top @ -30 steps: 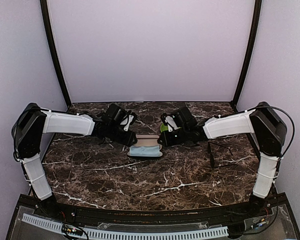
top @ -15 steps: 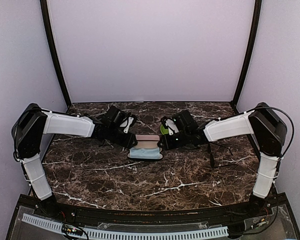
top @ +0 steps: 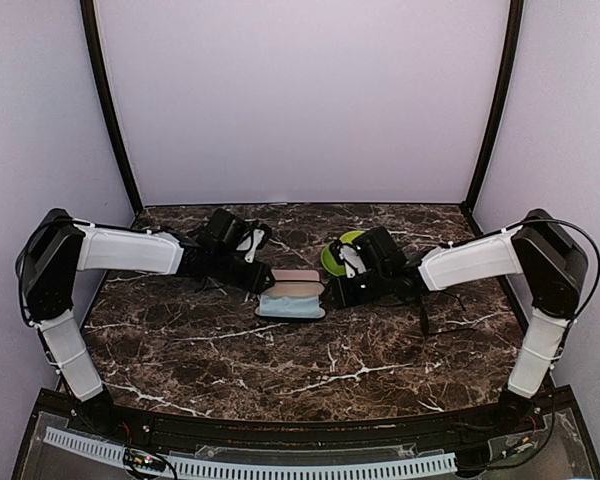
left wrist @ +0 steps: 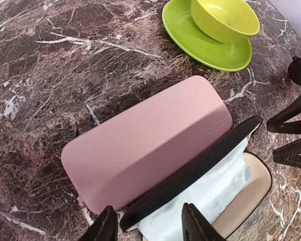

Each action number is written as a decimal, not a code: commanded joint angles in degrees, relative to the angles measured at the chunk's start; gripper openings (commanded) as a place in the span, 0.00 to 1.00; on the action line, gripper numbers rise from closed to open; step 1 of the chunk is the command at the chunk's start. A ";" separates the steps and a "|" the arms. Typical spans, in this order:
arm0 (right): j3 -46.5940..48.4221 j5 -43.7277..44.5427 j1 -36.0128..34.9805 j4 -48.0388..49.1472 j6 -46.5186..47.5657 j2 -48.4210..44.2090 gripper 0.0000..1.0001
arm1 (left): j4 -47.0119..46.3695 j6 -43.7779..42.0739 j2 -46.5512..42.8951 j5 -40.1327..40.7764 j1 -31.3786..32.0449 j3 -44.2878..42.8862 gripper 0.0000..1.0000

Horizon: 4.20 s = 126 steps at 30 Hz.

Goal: Organize the sunglasses
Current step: Adjust the case with sunglasses at the center of the board.

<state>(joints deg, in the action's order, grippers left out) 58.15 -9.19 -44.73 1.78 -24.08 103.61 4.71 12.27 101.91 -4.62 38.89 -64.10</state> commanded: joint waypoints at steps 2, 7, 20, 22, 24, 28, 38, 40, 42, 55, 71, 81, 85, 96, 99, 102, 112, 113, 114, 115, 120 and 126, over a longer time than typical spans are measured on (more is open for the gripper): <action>-3.83 0.18 -2.18 2.93 -2.67 -3.61 0.42 | -1.60 1.44 -6.25 0.71 0.15 4.11 0.47; -5.41 -0.08 -4.02 4.67 -4.43 -3.53 0.40 | -4.46 4.63 -9.97 -2.45 0.58 9.63 0.47; -4.89 0.35 -4.41 6.08 -5.28 -0.08 0.32 | -7.83 8.85 -9.20 -2.85 4.25 16.07 0.39; -5.00 0.15 -4.46 6.34 -5.36 0.29 0.31 | -7.95 9.03 -8.89 -2.85 4.42 16.34 0.39; -4.81 0.01 -4.45 6.44 -5.37 0.81 0.30 | -8.03 9.21 -8.53 -3.00 4.67 16.58 0.38; -4.80 -0.06 -4.49 6.66 -5.50 1.32 0.28 | -8.31 9.65 -8.14 -2.90 5.13 17.22 0.37; -4.53 0.49 -4.50 6.77 -5.57 2.41 0.27 | -9.30 10.37 -6.73 -3.11 5.90 18.11 0.36; -4.45 0.76 -4.49 6.91 -5.75 2.57 0.27 | -9.27 10.41 -6.89 -3.05 6.14 18.21 0.37; -4.34 0.88 -4.50 6.98 -5.89 2.75 0.27 | -9.11 10.61 -7.51 -2.67 6.35 18.55 0.40; -4.45 0.97 -4.49 6.98 -6.22 2.58 0.27 | -9.28 11.16 -10.58 0.13 8.88 22.89 0.58; -3.04 1.37 -4.49 6.92 -6.02 3.78 0.27 | -8.13 9.56 -4.70 3.90 9.27 16.70 0.55; 0.13 1.46 -4.45 6.42 -5.34 5.73 0.26 | -7.13 9.36 -2.42 4.83 9.18 14.33 0.55; 0.73 1.80 -4.32 5.82 -5.06 4.88 0.27 | -6.55 9.33 -2.54 4.67 9.18 14.05 0.55; 0.51 2.00 -4.18 4.36 -5.02 1.15 0.36 | -5.69 8.67 -4.91 4.49 9.25 15.33 0.60; 0.76 2.31 -4.05 4.01 -5.02 0.56 0.37 | -5.59 8.53 -5.79 4.53 9.18 15.98 0.61; 0.94 2.40 -3.86 3.79 -5.02 0.15 0.38 | -5.40 8.33 -6.69 4.61 9.20 16.65 0.62; 0.80 3.93 -3.06 2.27 -5.02 -2.47 0.39 | -4.80 7.82 -9.58 5.16 9.20 18.60 0.64; 0.37 4.37 -2.74 1.90 -4.97 -3.31 0.39 | -4.73 7.66 -10.08 5.23 9.18 18.80 0.64; -0.10 4.78 -2.46 1.33 -4.87 -4.16 0.40 | -4.67 7.50 -10.44 5.20 9.18 18.94 0.65; -0.63 5.29 -2.09 0.63 -4.78 -5.11 0.40 | -4.36 7.34 -10.82 5.28 9.18 19.06 0.65; -4.72 9.36 -0.23 -4.39 -4.49 -12.93 0.41 | -4.10 7.40 -13.77 5.39 9.18 21.28 0.67; -9.47 14.83 5.18 -13.26 -4.66 -22.76 0.42 | -3.12 7.25 -17.75 7.30 9.18 21.97 0.70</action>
<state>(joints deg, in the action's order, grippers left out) 51.44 0.43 -42.76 -4.69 -29.04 85.45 0.27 20.14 87.37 0.97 47.90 -42.35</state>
